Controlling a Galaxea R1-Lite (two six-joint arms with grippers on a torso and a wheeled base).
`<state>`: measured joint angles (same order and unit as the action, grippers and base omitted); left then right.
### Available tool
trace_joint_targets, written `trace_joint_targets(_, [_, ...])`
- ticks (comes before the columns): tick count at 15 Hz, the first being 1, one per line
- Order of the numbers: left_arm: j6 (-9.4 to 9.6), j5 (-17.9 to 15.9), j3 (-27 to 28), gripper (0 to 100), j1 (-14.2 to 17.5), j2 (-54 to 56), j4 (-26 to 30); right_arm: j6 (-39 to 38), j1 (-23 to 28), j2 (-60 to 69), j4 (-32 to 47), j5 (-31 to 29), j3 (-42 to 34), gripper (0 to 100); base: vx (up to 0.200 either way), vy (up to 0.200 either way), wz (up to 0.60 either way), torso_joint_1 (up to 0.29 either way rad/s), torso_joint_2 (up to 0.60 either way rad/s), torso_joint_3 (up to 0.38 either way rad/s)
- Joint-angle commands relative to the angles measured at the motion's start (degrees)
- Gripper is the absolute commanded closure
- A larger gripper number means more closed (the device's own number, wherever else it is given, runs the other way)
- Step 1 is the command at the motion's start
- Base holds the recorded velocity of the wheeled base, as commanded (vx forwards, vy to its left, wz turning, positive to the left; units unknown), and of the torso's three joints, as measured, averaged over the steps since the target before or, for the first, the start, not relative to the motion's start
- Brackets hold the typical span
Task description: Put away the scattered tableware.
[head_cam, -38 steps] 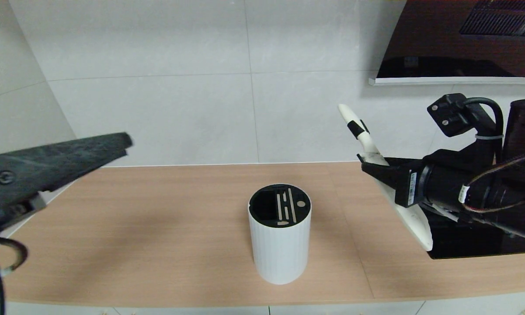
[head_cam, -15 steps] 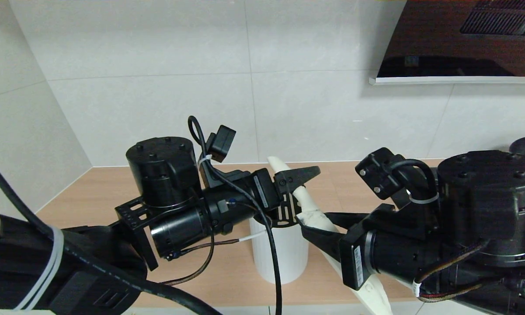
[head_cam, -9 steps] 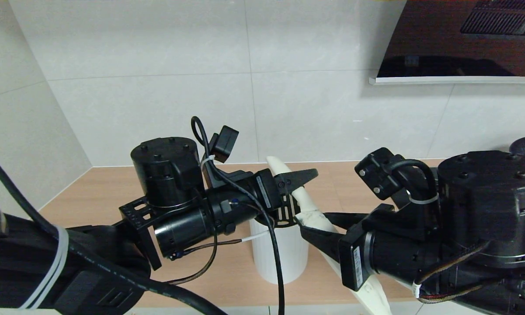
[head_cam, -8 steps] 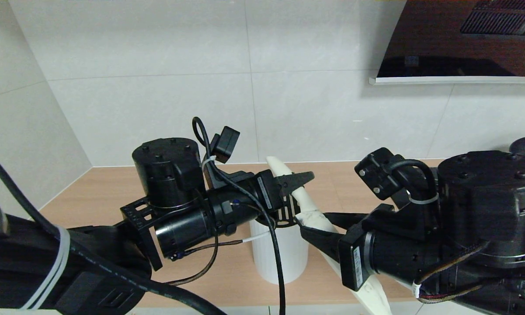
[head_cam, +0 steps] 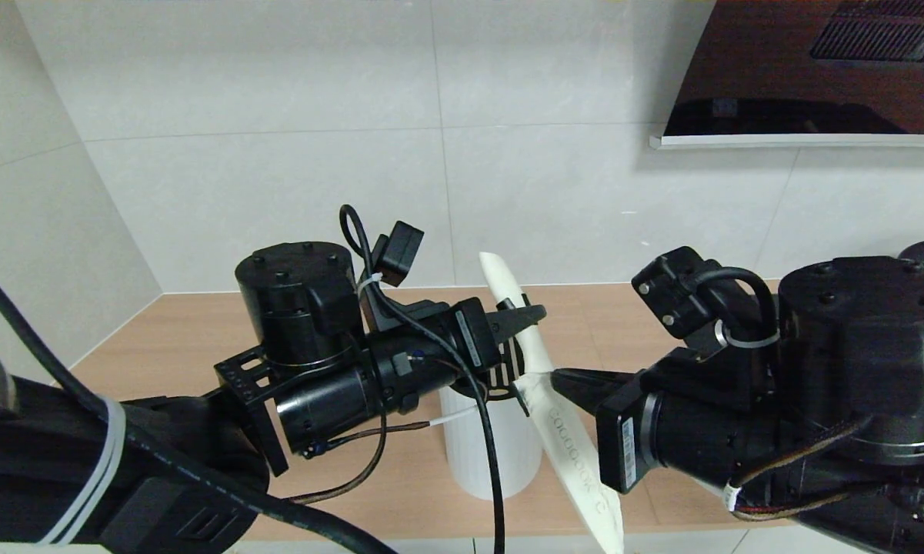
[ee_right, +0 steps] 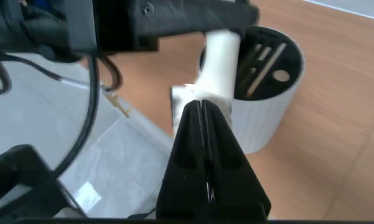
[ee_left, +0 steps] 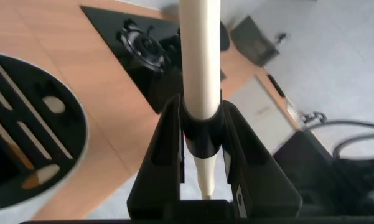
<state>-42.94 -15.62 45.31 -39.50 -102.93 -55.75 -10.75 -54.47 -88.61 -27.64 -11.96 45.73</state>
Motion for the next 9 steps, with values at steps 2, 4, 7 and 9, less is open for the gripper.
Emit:
trace_joint_targets(2, [0.40,1.1,0.5,100,1.1,2.4,-0.1,0.2,2.2,2.4,-0.5,-1.0,0.2,100,0.000,0.000,0.00,0.000,0.00,0.000])
trace_joint_targets(4, [0.57,1.1,0.7,100,3.6,4.9,0.0,0.5,5.3,4.5,-0.6,-1.0,0.3,100,0.000,0.000,0.00,0.000,0.00,0.000])
trace_joint_targets(7, [1.98,1.1,2.1,100,9.4,8.4,0.1,0.7,8.1,4.6,-0.6,-1.0,0.8,100,0.000,0.000,0.00,0.000,0.00,0.000])
trace_joint_targets(9, [3.38,1.1,2.4,100,12.3,10.1,0.0,0.8,8.6,4.1,-0.5,-1.0,0.8,100,0.000,0.000,0.00,0.000,0.00,0.000])
